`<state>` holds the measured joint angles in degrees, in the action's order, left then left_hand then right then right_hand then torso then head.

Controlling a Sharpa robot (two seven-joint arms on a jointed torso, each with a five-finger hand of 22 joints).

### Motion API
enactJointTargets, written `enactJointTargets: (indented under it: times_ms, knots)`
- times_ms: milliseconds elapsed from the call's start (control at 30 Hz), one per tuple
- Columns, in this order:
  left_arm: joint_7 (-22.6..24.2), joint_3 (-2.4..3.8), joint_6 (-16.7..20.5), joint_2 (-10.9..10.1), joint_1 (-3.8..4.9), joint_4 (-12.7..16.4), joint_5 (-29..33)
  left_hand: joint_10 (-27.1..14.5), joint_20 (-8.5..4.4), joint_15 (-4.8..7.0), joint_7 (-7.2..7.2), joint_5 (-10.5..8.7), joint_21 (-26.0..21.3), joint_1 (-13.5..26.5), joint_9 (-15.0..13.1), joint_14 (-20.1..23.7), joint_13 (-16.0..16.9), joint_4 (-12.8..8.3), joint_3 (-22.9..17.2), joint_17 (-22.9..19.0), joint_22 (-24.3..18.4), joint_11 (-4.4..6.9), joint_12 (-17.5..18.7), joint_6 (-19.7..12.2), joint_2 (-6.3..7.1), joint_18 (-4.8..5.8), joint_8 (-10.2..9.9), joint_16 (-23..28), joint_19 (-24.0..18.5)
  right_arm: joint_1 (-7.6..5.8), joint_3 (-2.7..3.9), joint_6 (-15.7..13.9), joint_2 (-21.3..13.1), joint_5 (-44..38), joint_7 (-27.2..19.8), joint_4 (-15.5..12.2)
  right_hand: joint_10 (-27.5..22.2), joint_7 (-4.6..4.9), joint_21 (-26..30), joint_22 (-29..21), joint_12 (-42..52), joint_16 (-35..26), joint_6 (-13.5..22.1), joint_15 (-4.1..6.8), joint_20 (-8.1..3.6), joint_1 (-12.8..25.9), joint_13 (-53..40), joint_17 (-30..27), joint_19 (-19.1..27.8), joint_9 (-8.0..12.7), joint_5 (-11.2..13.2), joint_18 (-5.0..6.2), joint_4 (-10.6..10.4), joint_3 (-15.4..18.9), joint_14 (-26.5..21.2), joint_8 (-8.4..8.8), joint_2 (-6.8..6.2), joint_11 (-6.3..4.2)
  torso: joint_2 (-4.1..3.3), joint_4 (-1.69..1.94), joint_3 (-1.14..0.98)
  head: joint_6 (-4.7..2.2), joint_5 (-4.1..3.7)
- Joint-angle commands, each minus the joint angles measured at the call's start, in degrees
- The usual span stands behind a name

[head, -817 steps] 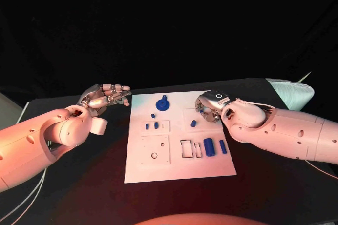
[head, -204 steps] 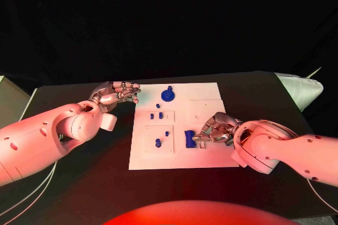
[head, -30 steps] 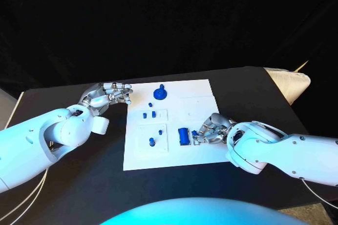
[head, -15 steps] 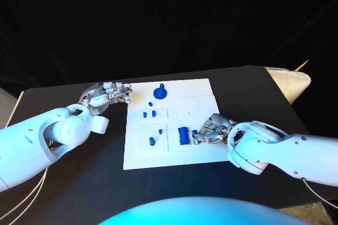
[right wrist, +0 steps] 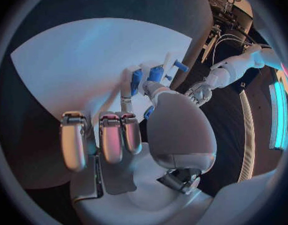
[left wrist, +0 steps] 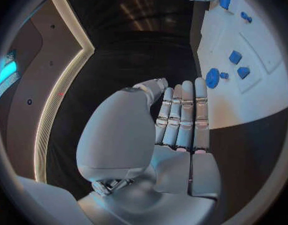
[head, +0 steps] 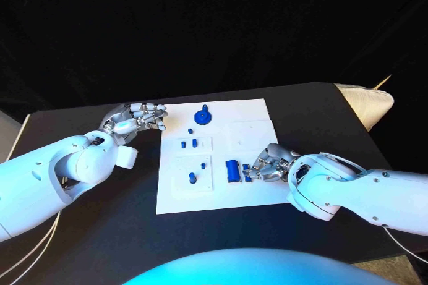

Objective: Assemble the parts on the task board

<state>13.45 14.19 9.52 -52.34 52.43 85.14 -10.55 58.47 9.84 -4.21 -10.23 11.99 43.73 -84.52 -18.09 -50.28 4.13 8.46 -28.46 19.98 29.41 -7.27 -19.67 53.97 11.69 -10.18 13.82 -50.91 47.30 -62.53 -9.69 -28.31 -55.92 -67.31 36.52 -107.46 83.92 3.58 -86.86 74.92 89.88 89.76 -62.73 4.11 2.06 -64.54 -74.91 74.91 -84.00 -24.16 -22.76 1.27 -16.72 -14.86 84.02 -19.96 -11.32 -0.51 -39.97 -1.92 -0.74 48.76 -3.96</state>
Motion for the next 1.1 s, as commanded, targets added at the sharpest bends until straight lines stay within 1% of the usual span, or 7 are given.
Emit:
enactJointTargets:
  times_ms: [33,133,233,367,467,900,1100]
  knots:
    - [0.24,0.04,-0.71,0.01,0.01,0.13,0.34,0.35,-0.03,-0.08,-0.1,0.38,-0.36,0.29,-0.08,-0.43,0.07,0.45,-0.03,0.1,-0.05,-0.1,0.19,0.42,-0.23,-0.21,-0.19,0.37,0.4,0.06,-0.01,0.85,-0.02,-0.32,-0.17,-0.14,6.08,-0.28,0.08,14.26,0.12,0.24,-0.19,0.41,-0.6,0.54,-15.09,15.09,-5.54,-0.06,0.37,-0.66,-0.05,0.54,5.98,-0.36,-0.04,-0.4,0.02,0.02,-0.01,0.0,0.05]
    - [0.22,0.04,-0.69,0.0,0.01,0.13,0.34,0.35,-0.03,-0.08,-0.1,0.38,-0.36,0.29,-0.08,-0.43,0.07,0.45,-0.03,0.1,-0.05,-0.1,0.19,0.42,-0.23,-0.21,-0.19,0.37,0.4,0.06,-0.01,1.22,-0.23,-0.46,-0.42,-0.03,6.08,-0.31,0.35,14.19,0.12,0.24,-0.04,0.43,-0.61,0.37,-15.09,15.09,-5.5,-0.07,1.09,-0.61,0.1,1.18,5.98,-0.41,-0.28,-0.4,0.03,0.01,0.01,0.0,0.05]
    - [0.17,0.04,-0.67,-0.01,0.01,0.14,0.34,0.35,-0.03,-0.08,-0.1,0.38,-0.36,0.29,-0.08,-0.43,0.07,0.45,-0.03,0.1,-0.05,-0.1,0.19,0.42,-0.23,-0.21,-0.19,0.37,0.4,0.06,-0.01,2.35,-0.72,-0.71,-0.99,0.03,6.08,-0.31,0.57,14.13,0.12,0.24,0.16,0.44,-0.64,-1.37,-15.09,15.09,-5.46,-0.12,3.94,-0.57,0.22,2.31,5.98,-0.59,-0.42,-0.42,0.02,0.03,0.01,-0.04,0.0]
    - [0.12,0.04,-0.62,-0.06,0.01,0.09,0.34,0.35,-0.03,-0.08,-0.1,0.38,-0.36,0.29,-0.08,-0.43,0.07,0.45,-0.03,0.1,-0.05,-0.1,0.19,0.42,-0.23,-0.21,-0.19,0.37,0.4,0.06,-0.01,4.68,-1.92,-0.4,-3.08,-0.17,6.08,-0.08,1.46,13.9,0.12,0.24,0.61,0.29,-0.53,-4.86,-15.09,15.09,-5.31,-0.1,11.74,-0.4,0.03,7.41,5.98,-0.83,-0.16,-0.22,0.03,0.01,-0.03,-0.02,0.09]
    - [0.09,0.04,-0.58,-0.04,0.01,-0.06,0.35,0.33,-0.02,-0.08,-0.09,0.41,-0.46,0.32,-0.1,-0.41,0.07,0.53,-0.06,0.12,-0.11,-0.1,0.26,0.43,-0.29,-0.21,-0.24,0.39,0.42,0.06,-0.01,5.47,-2.52,0.05,-4.43,-0.43,6.08,-0.03,1.49,13.9,0.12,0.24,0.65,0.25,-0.5,-5.29,-15.09,15.09,-5.31,-0.06,13.79,-0.4,-0.09,9.66,5.98,-0.97,0.2,-0.18,0.02,-0.08,-0.06,-0.07,0.21]
    - [0.07,0.04,-0.64,0.16,0.01,-0.25,0.36,0.33,-0.02,-0.08,-0.09,0.41,-0.46,0.32,-0.1,-0.41,0.07,0.53,-0.06,0.12,-0.11,-0.1,0.26,0.43,-0.29,-0.21,-0.24,0.39,0.42,0.06,0.0,6.34,-2.83,0.15,-5.04,0.05,6.08,-0.16,1.12,14.0,0.12,0.24,0.76,0.33,-0.55,-6.8,-15.09,15.09,-5.37,0.01,12.97,-0.47,0.13,12.33,5.98,-1.25,2.38,-0.28,-0.03,-0.03,-0.07,0.02,-0.02]
    - [0.29,0.04,-0.67,0.31,0.01,-0.22,0.44,0.33,-0.01,-0.09,-0.09,0.4,-0.55,0.35,-0.11,-0.4,0.07,0.6,-0.06,0.14,-0.16,-0.1,0.32,0.43,-0.32,-0.22,-0.28,0.4,0.45,0.06,0.01,3.52,-3.17,1.32,-7.54,0.72,6.08,0.0,1.73,13.85,0.12,0.24,1.03,0.27,-0.55,-7.16,-15.09,15.09,-5.28,0.12,12.34,-0.35,-0.05,12.77,5.98,-1.14,2.15,-0.17,0.1,0.01,0.04,-0.12,-0.08]
